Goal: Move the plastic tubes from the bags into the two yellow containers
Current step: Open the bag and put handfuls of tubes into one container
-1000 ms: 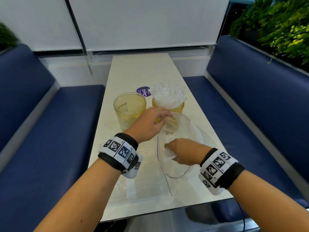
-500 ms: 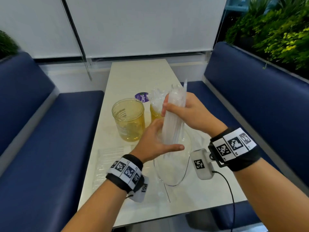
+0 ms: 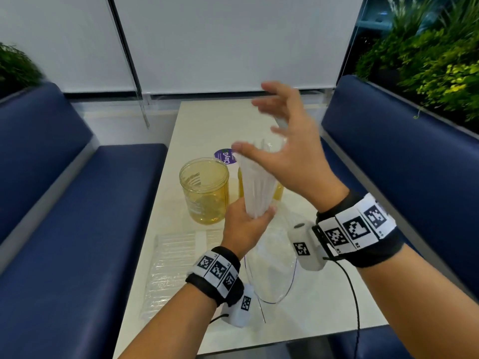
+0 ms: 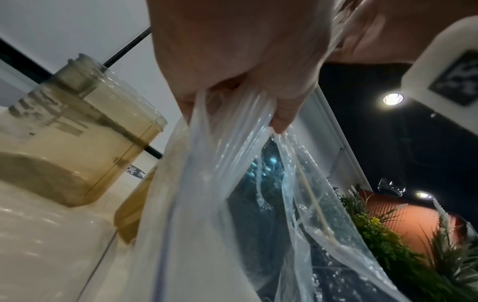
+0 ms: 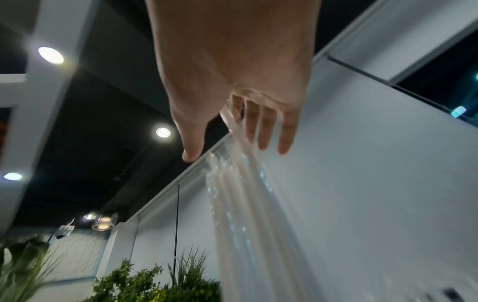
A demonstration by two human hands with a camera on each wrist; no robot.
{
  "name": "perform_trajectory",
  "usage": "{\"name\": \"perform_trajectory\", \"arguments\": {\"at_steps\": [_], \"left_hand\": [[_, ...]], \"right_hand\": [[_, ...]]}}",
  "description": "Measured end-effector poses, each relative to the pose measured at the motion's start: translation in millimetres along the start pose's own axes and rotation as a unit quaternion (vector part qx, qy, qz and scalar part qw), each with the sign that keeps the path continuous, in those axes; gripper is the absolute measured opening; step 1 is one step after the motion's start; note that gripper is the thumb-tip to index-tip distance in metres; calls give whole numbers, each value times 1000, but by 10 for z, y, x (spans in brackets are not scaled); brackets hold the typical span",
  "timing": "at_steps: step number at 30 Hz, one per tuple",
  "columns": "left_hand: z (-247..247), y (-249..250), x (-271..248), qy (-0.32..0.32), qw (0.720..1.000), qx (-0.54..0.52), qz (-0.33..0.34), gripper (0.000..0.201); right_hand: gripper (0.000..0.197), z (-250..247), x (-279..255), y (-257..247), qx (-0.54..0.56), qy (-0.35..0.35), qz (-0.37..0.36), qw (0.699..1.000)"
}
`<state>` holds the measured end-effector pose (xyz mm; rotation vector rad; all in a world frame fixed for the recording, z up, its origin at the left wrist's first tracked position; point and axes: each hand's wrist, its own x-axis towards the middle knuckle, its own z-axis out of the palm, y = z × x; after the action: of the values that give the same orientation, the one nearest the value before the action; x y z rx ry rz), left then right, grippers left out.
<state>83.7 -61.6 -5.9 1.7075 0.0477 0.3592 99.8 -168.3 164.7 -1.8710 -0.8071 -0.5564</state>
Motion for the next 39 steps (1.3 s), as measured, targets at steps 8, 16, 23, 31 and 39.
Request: {"name": "perform_trajectory", "arguments": {"at_steps": [8,16,23,31,39], "left_hand": [[11,101,15,4,998,-24,52,25],[-79,123,18,-18,998,-12,56,21],[3,283,0,-6,985,-174,13,53],[-147,-220,-123,-32,999,-2,-7,35],[-312,-469,-143,-54,995,78,-1,33]], "right_hand": [[65,230,-16,90,-210,-182,-5,961],[98,296,-236,244,85,-21,174,981],[23,663,-481,368,143,-32,249,957],[15,541,-12,223,205,-2,200,958],[13,52,1063,306,266,173,70,946]]}}
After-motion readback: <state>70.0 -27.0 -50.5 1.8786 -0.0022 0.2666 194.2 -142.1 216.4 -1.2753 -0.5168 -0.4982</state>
